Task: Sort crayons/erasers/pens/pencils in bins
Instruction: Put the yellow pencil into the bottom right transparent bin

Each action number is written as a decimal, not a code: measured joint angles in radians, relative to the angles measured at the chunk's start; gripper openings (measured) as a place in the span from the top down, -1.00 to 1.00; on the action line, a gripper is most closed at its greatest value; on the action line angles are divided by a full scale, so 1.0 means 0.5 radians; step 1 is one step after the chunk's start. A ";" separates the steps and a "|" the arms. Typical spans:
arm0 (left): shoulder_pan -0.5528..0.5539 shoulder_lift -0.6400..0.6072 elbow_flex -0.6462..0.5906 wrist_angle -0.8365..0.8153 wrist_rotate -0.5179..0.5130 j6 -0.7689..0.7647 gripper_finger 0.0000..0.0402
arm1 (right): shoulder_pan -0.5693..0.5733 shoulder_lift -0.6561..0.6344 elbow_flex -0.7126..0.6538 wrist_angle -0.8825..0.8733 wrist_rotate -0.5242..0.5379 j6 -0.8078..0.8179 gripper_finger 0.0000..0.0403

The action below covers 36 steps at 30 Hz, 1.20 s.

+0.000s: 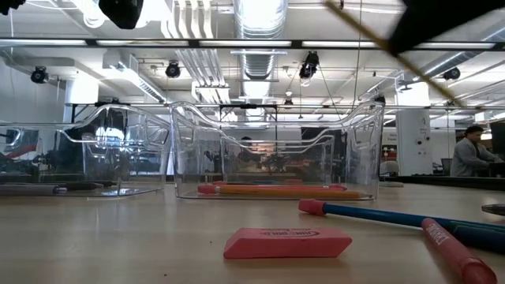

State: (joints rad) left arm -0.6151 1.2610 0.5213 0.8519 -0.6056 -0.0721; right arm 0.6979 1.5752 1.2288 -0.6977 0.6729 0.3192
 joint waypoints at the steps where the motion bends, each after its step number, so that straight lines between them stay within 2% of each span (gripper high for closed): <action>1: 0.000 0.000 0.000 0.000 0.000 0.000 0.07 | -0.067 -0.001 0.017 0.066 -0.030 -0.109 0.94; 5: 0.000 0.000 0.000 0.000 -0.002 0.000 0.07 | -0.330 -0.018 0.079 0.343 -0.251 -0.552 0.94; 8: 0.000 0.000 0.000 -0.001 -0.015 0.008 0.07 | -0.521 -0.022 0.087 0.462 -0.403 -0.759 0.94; 12: 0.000 -0.004 -0.001 -0.001 -0.162 0.004 0.07 | -0.767 -0.022 0.076 0.473 -0.489 -0.832 0.94; 17: 0.000 -0.004 -0.004 -0.005 -0.183 0.003 0.07 | -0.988 -0.018 0.031 0.478 -0.652 -0.834 0.94; 21: 0.000 -0.004 -0.007 -0.005 -0.269 0.002 0.07 | -1.073 -0.018 -0.005 0.480 -0.728 -0.833 0.94; 30: 0.000 -0.005 -0.008 -0.008 -0.269 0.002 0.07 | -1.096 -0.018 -0.054 0.481 -0.733 -0.766 0.93; 36: 0.000 -0.005 -0.008 -0.010 -0.268 0.002 0.07 | -1.096 -0.018 -0.067 0.480 -0.717 -0.743 0.68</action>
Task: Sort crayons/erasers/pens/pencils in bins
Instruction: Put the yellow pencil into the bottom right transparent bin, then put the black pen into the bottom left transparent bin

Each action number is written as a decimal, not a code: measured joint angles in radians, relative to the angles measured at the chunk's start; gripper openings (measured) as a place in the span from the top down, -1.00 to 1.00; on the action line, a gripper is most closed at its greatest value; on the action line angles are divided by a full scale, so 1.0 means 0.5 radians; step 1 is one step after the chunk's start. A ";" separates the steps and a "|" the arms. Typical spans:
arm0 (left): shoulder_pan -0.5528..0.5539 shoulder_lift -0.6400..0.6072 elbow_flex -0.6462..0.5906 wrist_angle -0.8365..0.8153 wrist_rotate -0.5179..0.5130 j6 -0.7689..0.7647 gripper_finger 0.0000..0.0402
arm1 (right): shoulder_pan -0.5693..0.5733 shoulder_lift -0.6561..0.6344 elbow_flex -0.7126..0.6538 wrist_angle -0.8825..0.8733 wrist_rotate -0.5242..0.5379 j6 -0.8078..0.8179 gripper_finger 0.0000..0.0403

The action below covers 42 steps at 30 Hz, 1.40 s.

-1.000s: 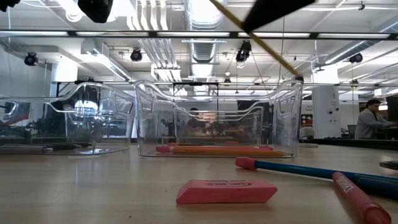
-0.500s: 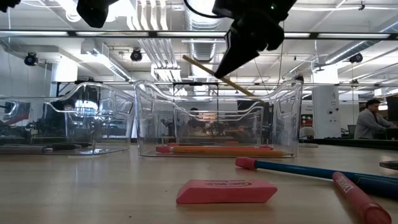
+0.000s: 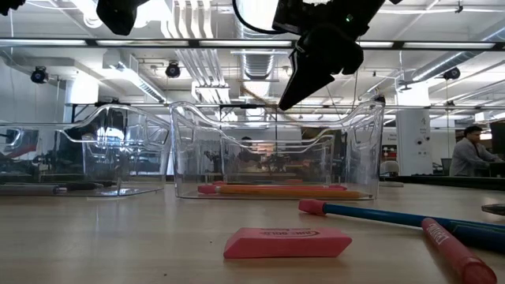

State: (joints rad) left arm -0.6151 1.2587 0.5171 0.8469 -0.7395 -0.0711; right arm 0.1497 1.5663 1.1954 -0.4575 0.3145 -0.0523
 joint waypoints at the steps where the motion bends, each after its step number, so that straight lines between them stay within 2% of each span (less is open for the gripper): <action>1: 0.000 0.000 0.000 -0.002 0.000 0.000 0.07 | 0.000 0.000 0.000 0.001 0.001 0.000 0.61; 8: 0.000 0.000 0.000 -0.012 0.001 0.000 0.07 | 0.000 -0.007 0.016 -0.059 0.050 0.055 0.19; 14: 0.000 0.000 -0.002 -0.044 0.002 -0.001 0.07 | 0.064 -0.088 0.056 -0.179 0.005 0.250 0.04; 17: 0.000 0.000 -0.002 -0.050 0.002 -0.001 0.07 | 0.168 -0.137 0.056 -0.252 -0.078 0.365 0.04; 21: -0.001 0.000 -0.002 -0.055 0.003 -0.002 0.07 | 0.390 -0.195 0.056 -0.373 -0.083 0.530 0.07; 26: -0.001 0.000 -0.002 -0.055 0.004 -0.003 0.07 | 0.731 -0.222 0.003 -0.434 -0.053 0.837 0.13; 33: -0.001 0.000 -0.002 -0.054 0.004 -0.005 0.07 | 1.144 -0.194 -0.217 -0.409 0.052 1.405 0.21; 38: -0.001 -0.001 -0.001 -0.053 0.004 -0.005 0.07 | 1.280 -0.195 -0.421 -0.342 0.205 1.753 0.27; 42: -0.001 -0.001 -0.001 -0.052 0.004 -0.004 0.07 | 1.289 -0.195 -0.597 -0.160 0.231 1.843 0.30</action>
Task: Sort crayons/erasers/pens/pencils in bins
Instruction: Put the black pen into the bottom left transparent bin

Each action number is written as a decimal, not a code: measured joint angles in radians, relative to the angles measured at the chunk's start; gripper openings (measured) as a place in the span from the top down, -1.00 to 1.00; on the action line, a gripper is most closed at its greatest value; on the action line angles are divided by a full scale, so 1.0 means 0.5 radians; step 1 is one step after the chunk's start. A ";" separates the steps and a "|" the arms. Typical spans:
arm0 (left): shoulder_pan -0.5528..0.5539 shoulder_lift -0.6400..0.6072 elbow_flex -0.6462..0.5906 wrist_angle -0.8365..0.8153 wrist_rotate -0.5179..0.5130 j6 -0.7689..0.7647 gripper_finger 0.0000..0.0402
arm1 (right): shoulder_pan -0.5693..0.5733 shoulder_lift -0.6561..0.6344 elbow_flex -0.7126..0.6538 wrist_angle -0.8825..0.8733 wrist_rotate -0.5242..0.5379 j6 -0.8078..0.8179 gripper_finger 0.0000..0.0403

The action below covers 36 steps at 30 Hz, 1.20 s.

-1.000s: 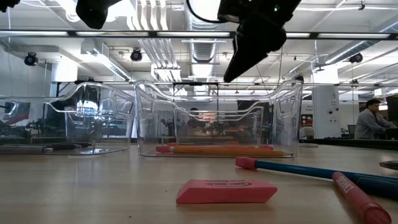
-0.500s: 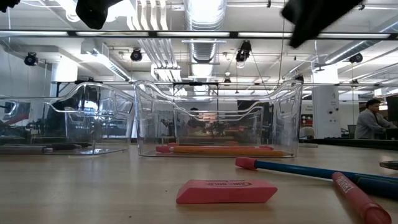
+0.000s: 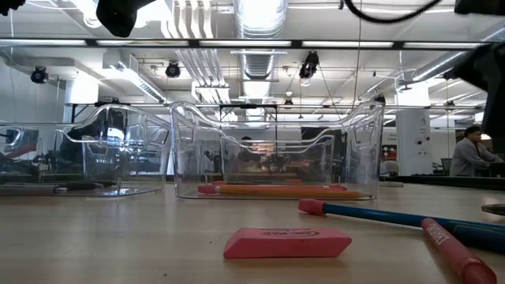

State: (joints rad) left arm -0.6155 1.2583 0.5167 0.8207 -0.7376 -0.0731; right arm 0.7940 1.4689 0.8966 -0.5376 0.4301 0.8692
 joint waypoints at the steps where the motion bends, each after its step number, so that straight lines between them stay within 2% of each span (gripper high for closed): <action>1: 0.000 0.000 0.000 0.000 0.000 0.000 0.07 | -0.001 0.001 -0.044 0.063 -0.001 0.000 0.31; 7: 0.000 0.000 0.000 -0.001 0.000 0.000 0.07 | -0.009 -0.001 -0.202 0.276 -0.020 0.008 0.30; 23: 0.000 0.015 0.000 0.000 0.000 -0.003 0.07 | -0.018 0.140 -0.233 0.431 -0.018 -0.026 0.31; 30: 0.000 0.033 0.000 0.001 -0.001 -0.006 0.07 | -0.018 0.256 -0.232 0.488 -0.019 -0.024 0.39; 36: 0.000 0.033 0.000 0.001 -0.001 -0.006 0.07 | -0.017 0.301 -0.226 0.490 -0.021 0.005 0.52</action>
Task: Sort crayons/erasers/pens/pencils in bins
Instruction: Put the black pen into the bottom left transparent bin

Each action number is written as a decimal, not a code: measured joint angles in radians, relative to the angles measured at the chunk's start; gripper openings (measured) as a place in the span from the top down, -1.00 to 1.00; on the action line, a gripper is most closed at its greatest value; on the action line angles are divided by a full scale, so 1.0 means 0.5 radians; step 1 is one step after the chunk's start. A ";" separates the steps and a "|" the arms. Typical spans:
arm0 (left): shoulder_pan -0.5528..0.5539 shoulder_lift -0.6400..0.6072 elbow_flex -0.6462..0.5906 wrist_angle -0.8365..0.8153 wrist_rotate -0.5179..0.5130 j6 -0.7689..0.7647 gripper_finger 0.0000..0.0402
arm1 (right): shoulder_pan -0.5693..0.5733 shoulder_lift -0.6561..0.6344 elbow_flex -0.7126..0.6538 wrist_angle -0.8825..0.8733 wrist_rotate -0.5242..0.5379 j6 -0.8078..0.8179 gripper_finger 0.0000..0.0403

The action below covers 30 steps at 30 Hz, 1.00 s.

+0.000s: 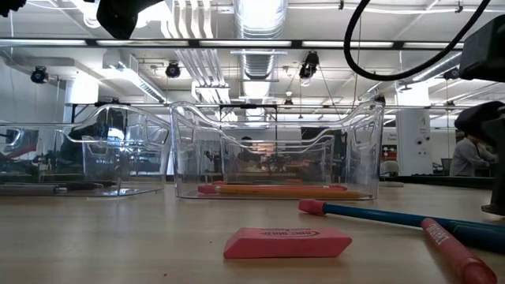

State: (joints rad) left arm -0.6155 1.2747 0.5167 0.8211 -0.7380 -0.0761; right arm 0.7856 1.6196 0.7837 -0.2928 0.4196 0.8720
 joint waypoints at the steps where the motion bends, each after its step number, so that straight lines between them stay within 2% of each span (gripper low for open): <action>1: 0.000 0.000 0.000 0.000 0.000 0.000 0.07 | 0.000 0.005 0.000 0.001 -0.001 0.006 0.56; 9: 0.000 0.000 0.000 0.000 0.000 0.000 0.07 | 0.001 0.004 -0.002 0.055 -0.011 0.016 0.85; 20: 0.000 0.001 0.000 0.000 0.000 0.001 0.07 | -0.003 -0.110 0.032 0.088 -0.005 0.033 0.87; 25: 0.001 0.001 0.000 -0.001 0.000 0.002 0.07 | -0.002 -0.184 0.078 0.127 0.048 -0.105 0.87; 30: 0.000 0.001 0.000 0.000 0.000 0.003 0.07 | -0.007 -0.302 0.076 0.509 0.143 -0.488 0.88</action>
State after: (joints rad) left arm -0.6155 1.2751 0.5167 0.8210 -0.7377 -0.0746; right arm 0.7822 1.4688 0.8220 -0.0380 0.4912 0.6278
